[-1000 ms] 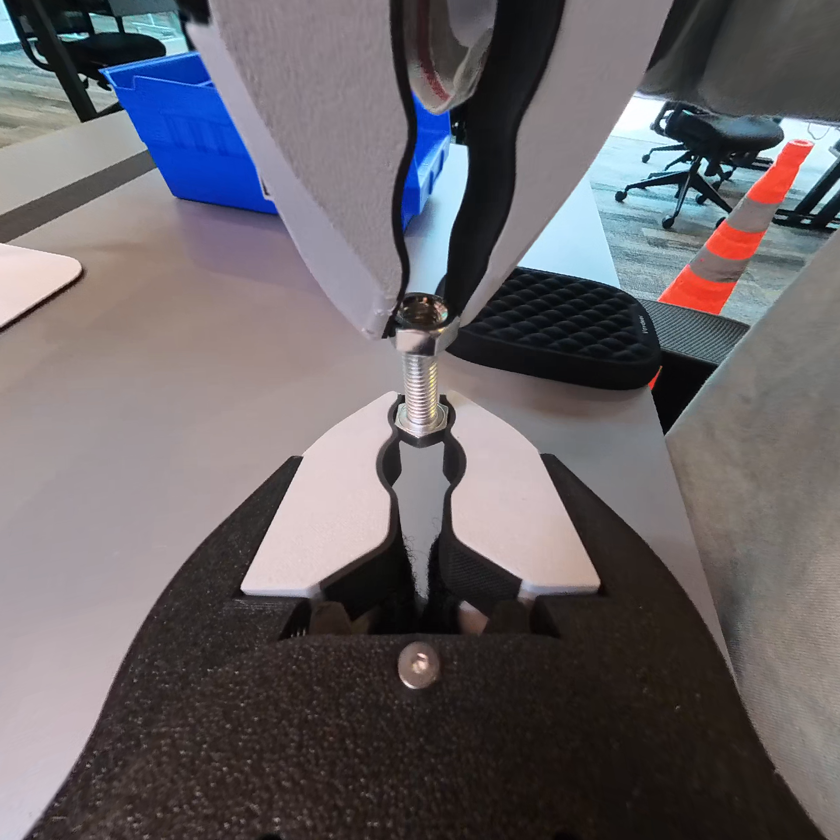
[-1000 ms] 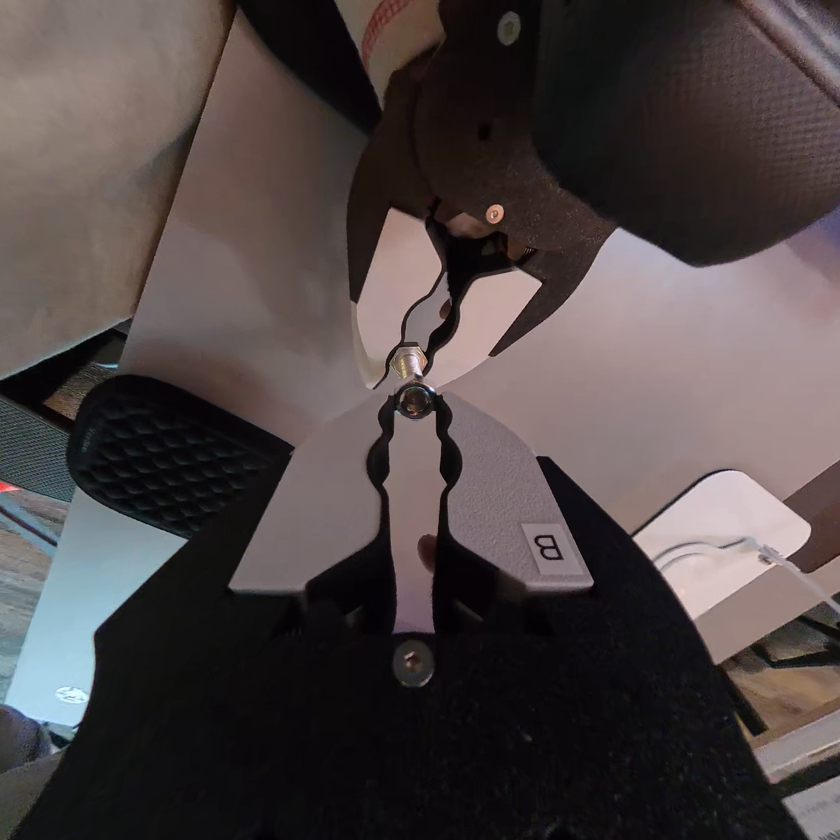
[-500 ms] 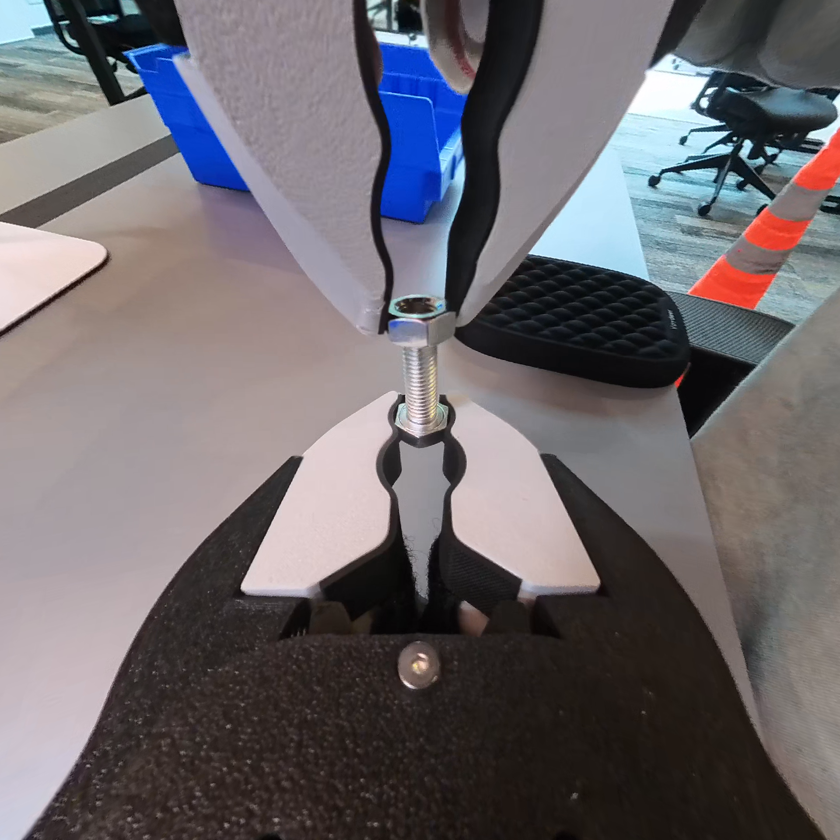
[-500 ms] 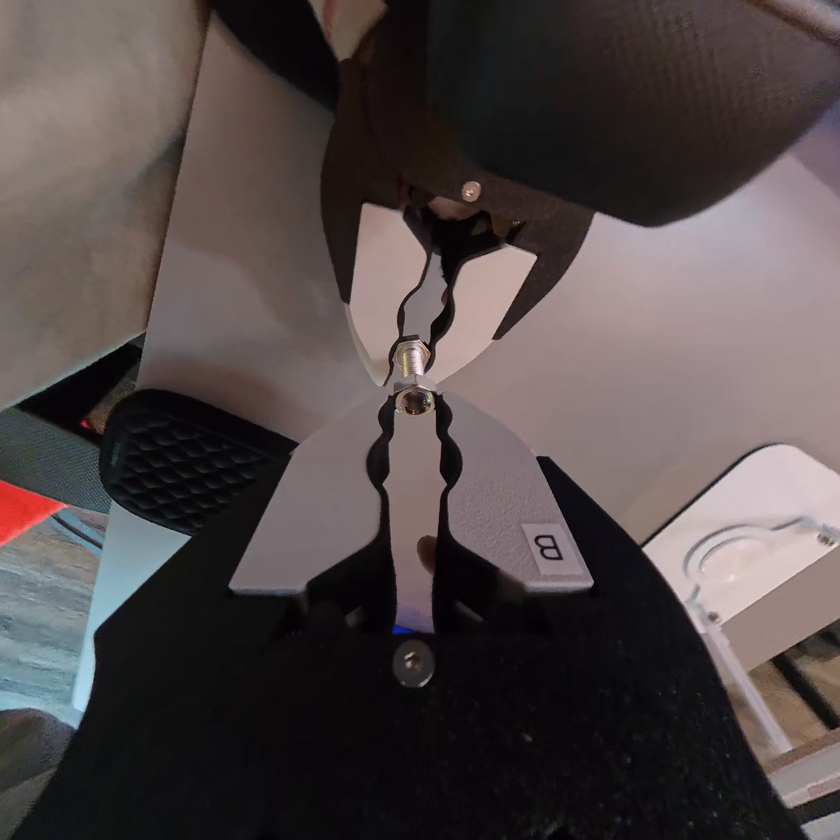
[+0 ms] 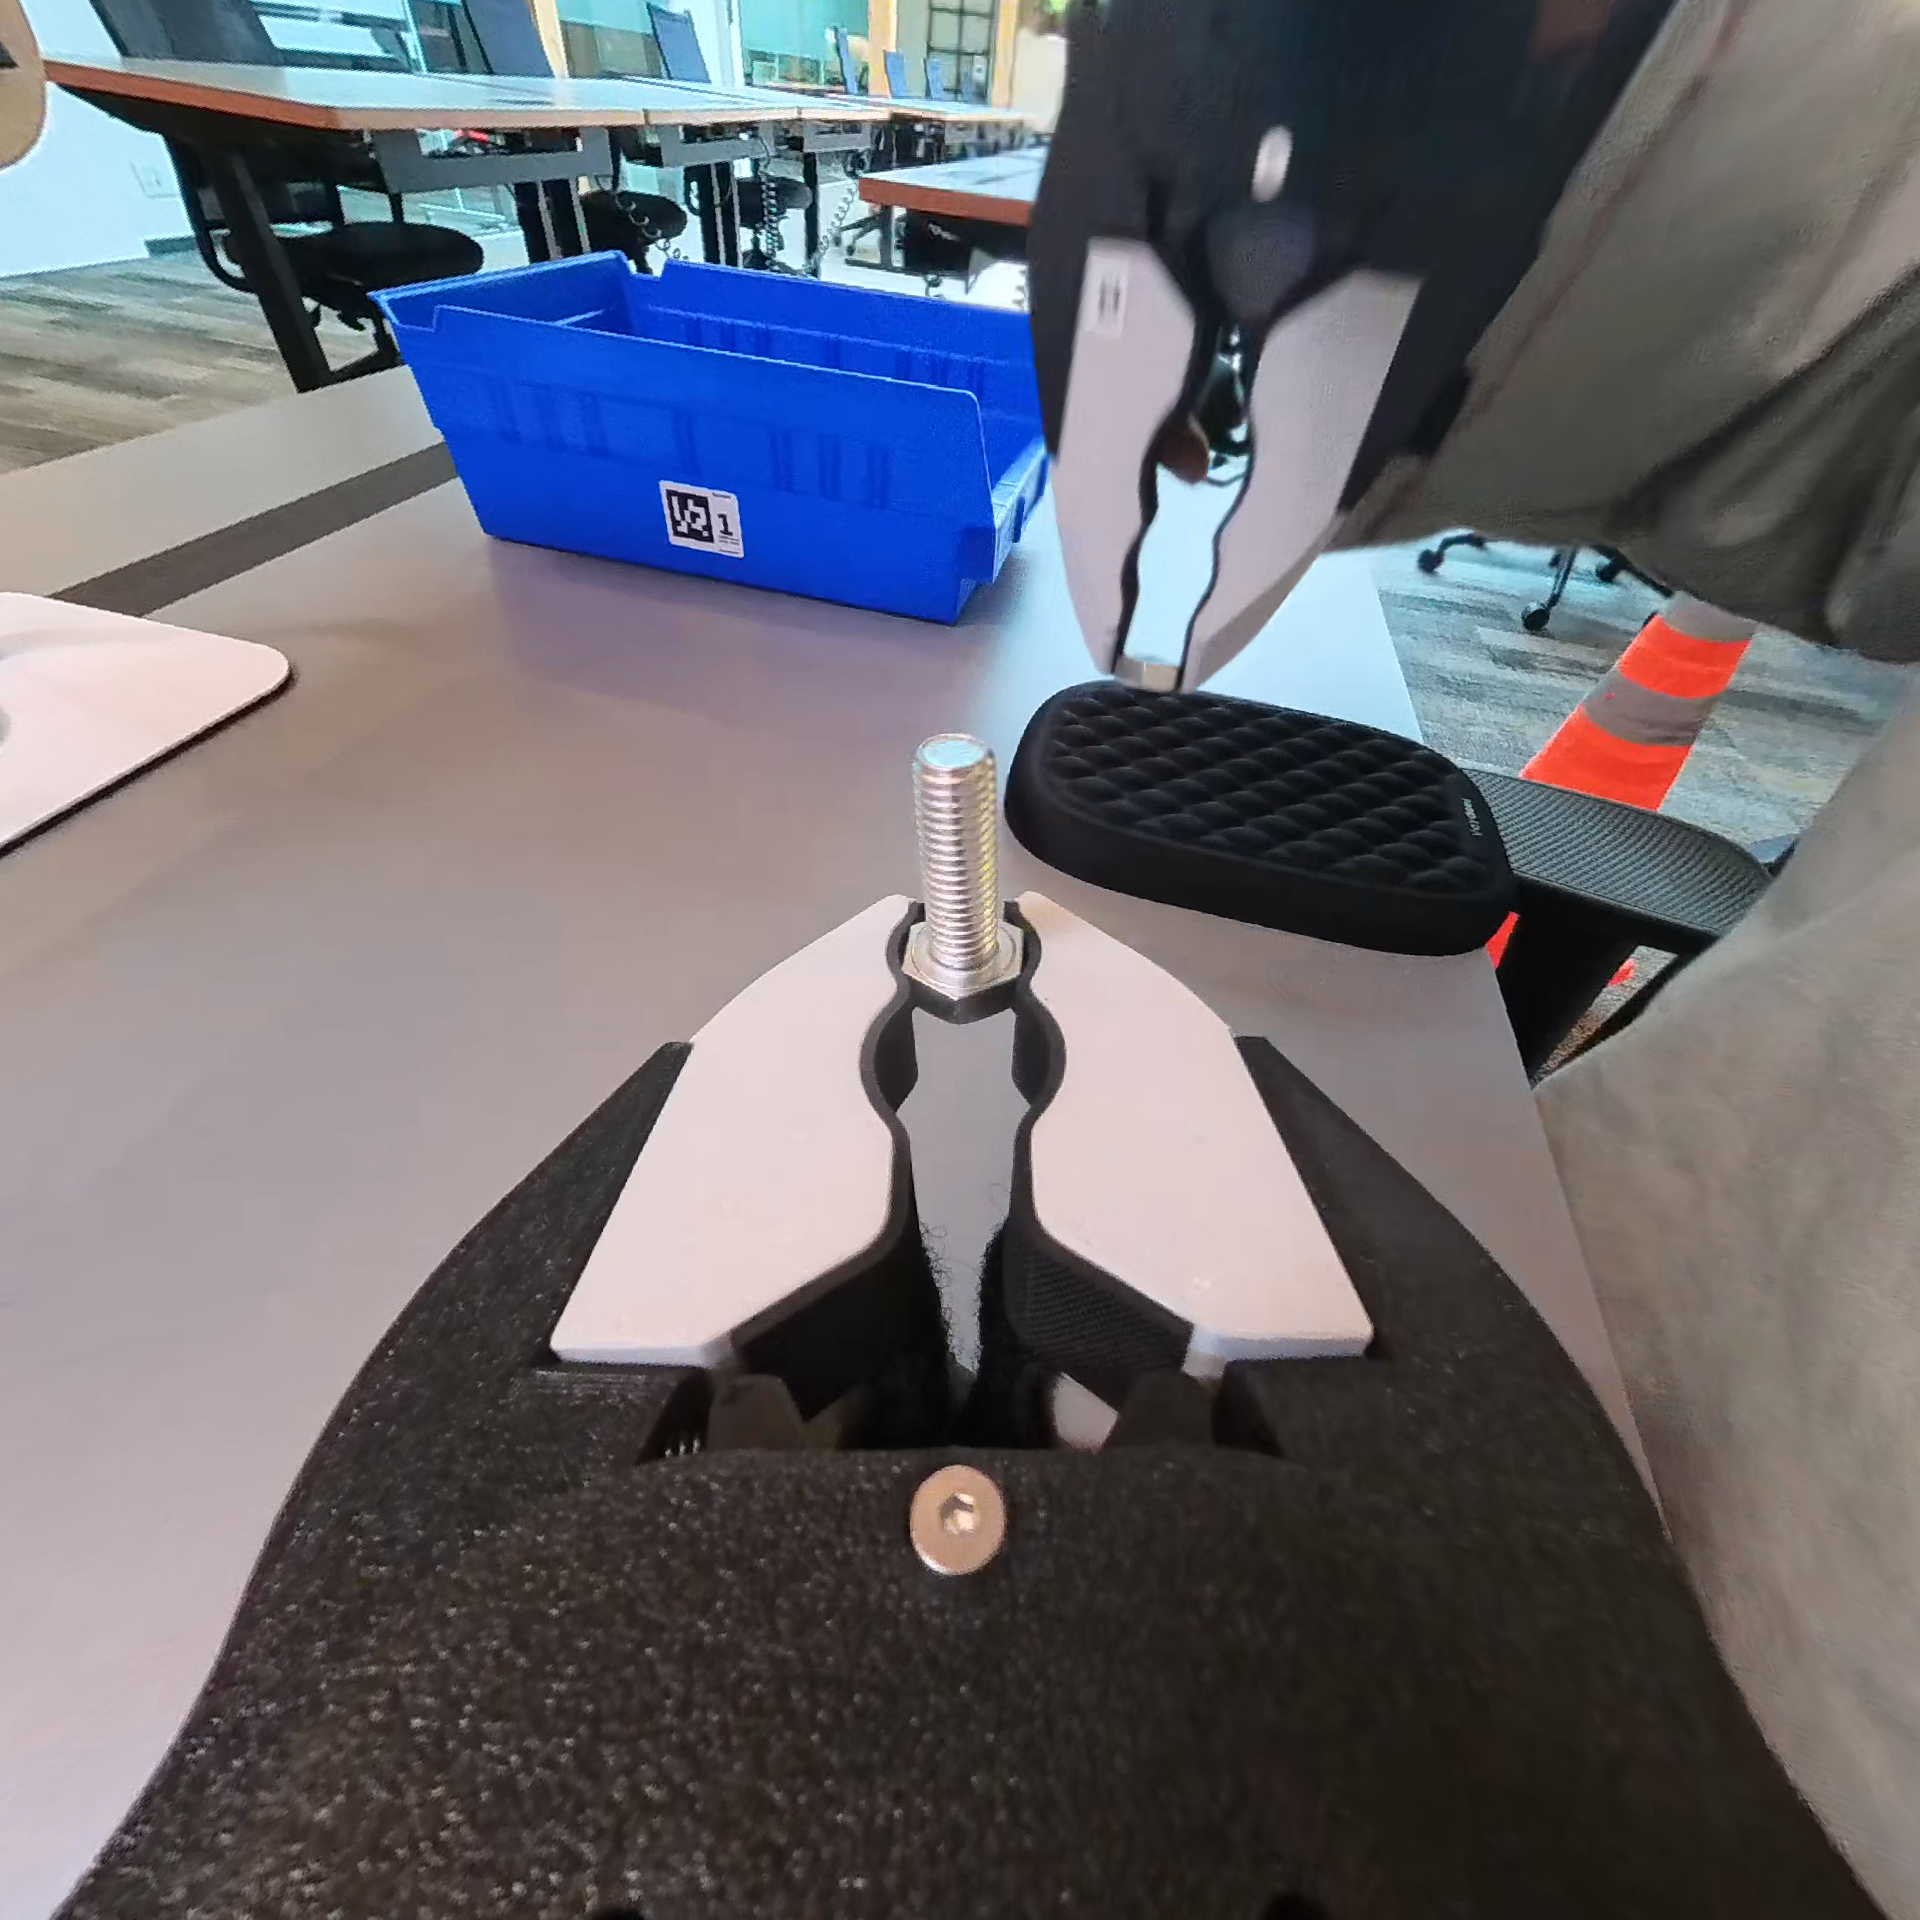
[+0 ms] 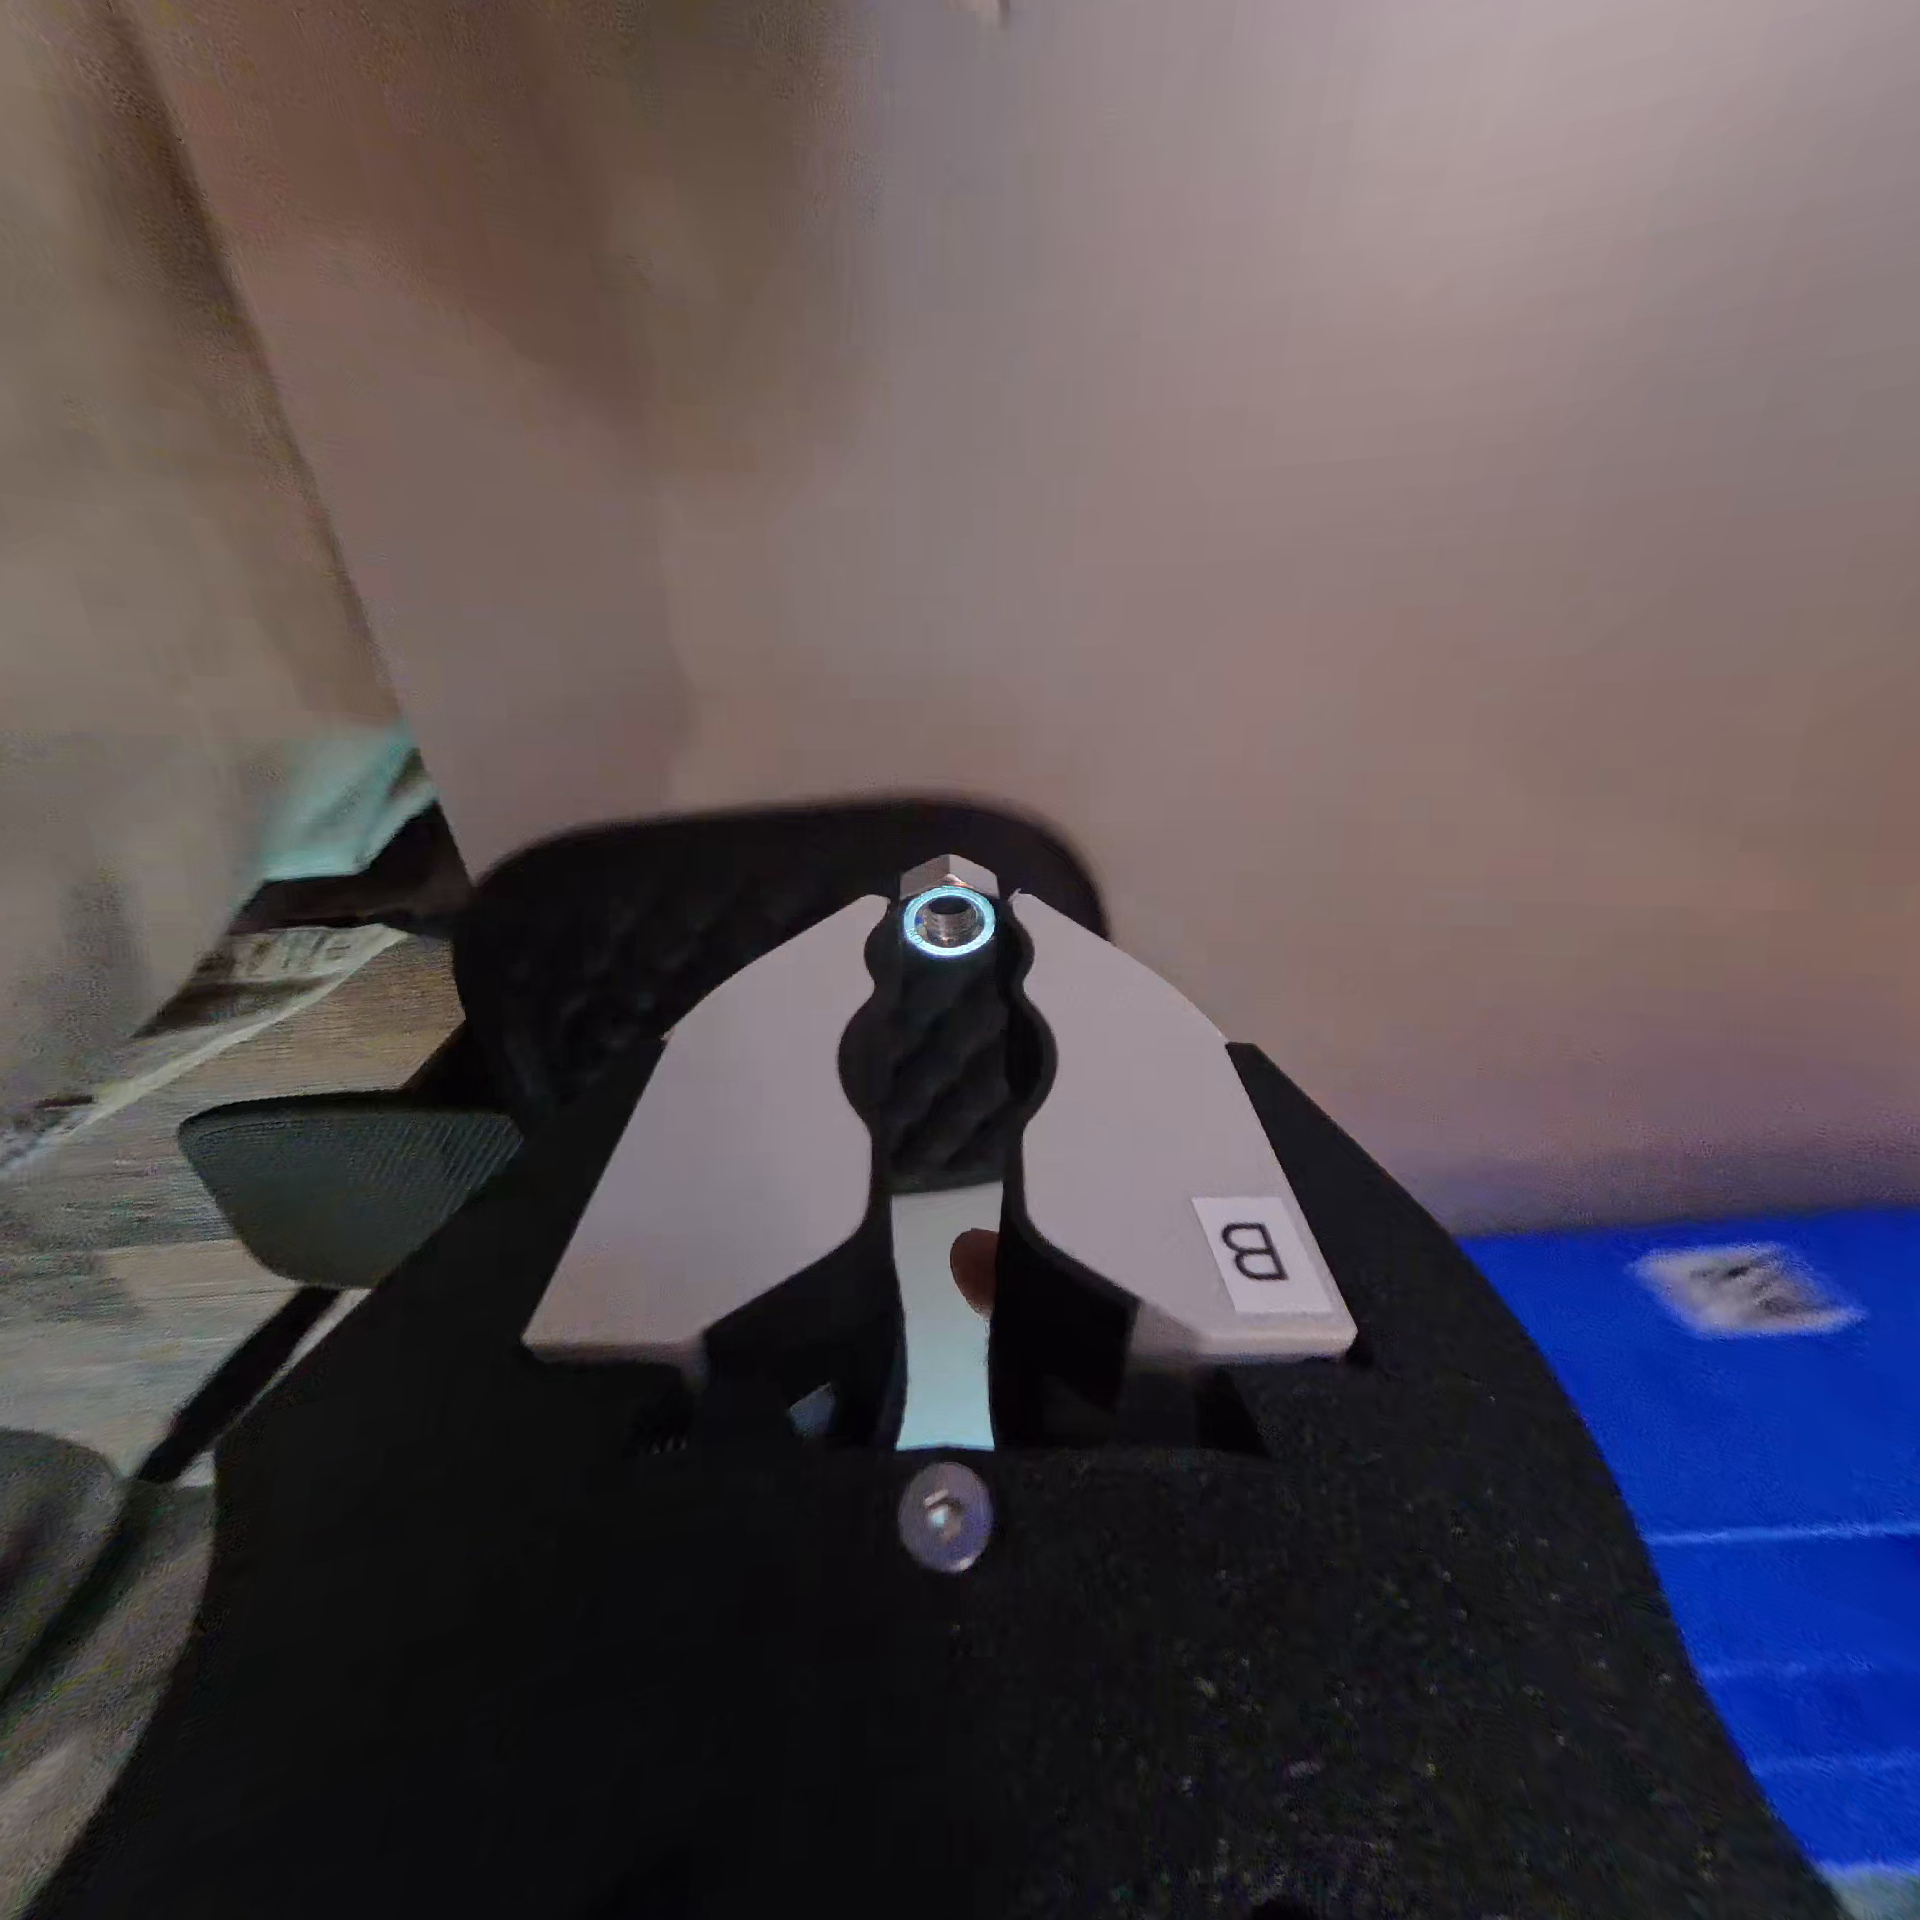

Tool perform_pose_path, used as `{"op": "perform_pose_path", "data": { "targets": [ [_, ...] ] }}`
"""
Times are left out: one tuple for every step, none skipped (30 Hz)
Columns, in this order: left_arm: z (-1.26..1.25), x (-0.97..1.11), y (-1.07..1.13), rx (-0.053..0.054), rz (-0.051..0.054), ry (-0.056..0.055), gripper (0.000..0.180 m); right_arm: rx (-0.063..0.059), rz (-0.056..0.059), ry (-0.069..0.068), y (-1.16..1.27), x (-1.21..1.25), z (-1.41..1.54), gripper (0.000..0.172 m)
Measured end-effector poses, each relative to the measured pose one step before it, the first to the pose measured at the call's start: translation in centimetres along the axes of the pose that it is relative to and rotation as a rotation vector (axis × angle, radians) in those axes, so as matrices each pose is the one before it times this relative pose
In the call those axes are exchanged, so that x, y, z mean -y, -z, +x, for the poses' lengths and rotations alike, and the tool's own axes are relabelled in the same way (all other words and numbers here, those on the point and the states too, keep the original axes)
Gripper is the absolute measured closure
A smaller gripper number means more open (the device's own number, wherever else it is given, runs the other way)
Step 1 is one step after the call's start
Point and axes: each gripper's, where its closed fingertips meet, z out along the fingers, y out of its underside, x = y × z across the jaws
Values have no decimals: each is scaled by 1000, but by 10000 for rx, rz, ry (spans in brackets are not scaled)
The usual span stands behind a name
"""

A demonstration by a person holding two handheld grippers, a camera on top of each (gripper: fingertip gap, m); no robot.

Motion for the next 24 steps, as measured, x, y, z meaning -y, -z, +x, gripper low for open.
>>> {"op": "perform_pose_path", "data": {
  "targets": [
    [86, 13, 7, -50, 17, -39, 167, -61, -504, -708, -1288, -2439, -128, 155],
    [104, 24, 14, -58, 20, -41, 167, -141, -464, -539, -1284, -2096, 66, 155],
    [62, 26, 18, -19, 23, -39, 167, -113, -308, -380, -1151, -1525, 61, 155],
    [73, 10, 18, -24, 18, -52, 167, -20, -39, -258, -911, -796, -76, 155],
    [109, -4, 5, -36, 5, -72, 167, 2, 241, -253, -565, -124, -73, 155],
    [108, -17, 9, -21, -4, -85, 167, -48, 307, -286, -41, 141, 5, 155],
    [98, -20, -14, -7, -12, -92, 167, -99, 265, -219, 224, 138, 53, 154],
    [162, -18, -25, -60, -22, -107, 167, -39, 404, -35, 328, 369, -94, 147],
    [216, -39, -30, -98, -25, -118, 167, 83, 373, 78, 360, 328, -269, 142],
    [161, -34, -25, -63, -22, -103, 167, 93, 223, 160, 370, 115, -265, 139],
    [111, -17, -19, -38, -16, -79, 167, 28, 150, 267, 370, -18, -141, 137],
    [78, -34, -13, -28, -23, -47, 167, -47, 136, 366, 335, -91, 36, 137],
    [49, -35, -32, -35, -29, -17, 167, -63, 160, 421, 269, -77, 142, 140],
    [55, -36, -28, -50, -29, 2, 167, -36, 200, 429, 162, -11, 187, 142],
    [34, -36, -22, -38, -28, 5, 167, 76, 221, 470, 46, 85, 69, 144],
    [43, -28, -22, -34, -21, -7, 167, 164, 241, 531, -48, 144, -100, 147],
    [65, -21, -22, -43, -15, -21, 167, 53, 202, 534, -122, 142, 12, 148],
    [71, -14, -3, -34, -13, -32, 167, 38, 95, 534, -169, 14, 4, 150],
    [25, -13, -3, 2, -12, -30, 167, 22, 7, 473, -175, -103, -11, 150],
    [6, -21, -17, 11, -13, -17, 167, -18, -28, 368, -146, -139, 43, 151],
    [2, -23, -8, 5, -13, -6, 167, 21, -35, 302, -133, -141, -36, 151],
    [-18, -8, -12, 11, -10, 8, 167, 23, 41, 261, -102, -12, -63, 151],
    [-19, -7, -10, -4, -9, 19, 167, 46, 103, 218, -86, 72, -95, 151],
    [-6, -15, -9, -6, -6, 22, 167, 11, 65, 150, -85, 48, -25, 151]
  ]
}}
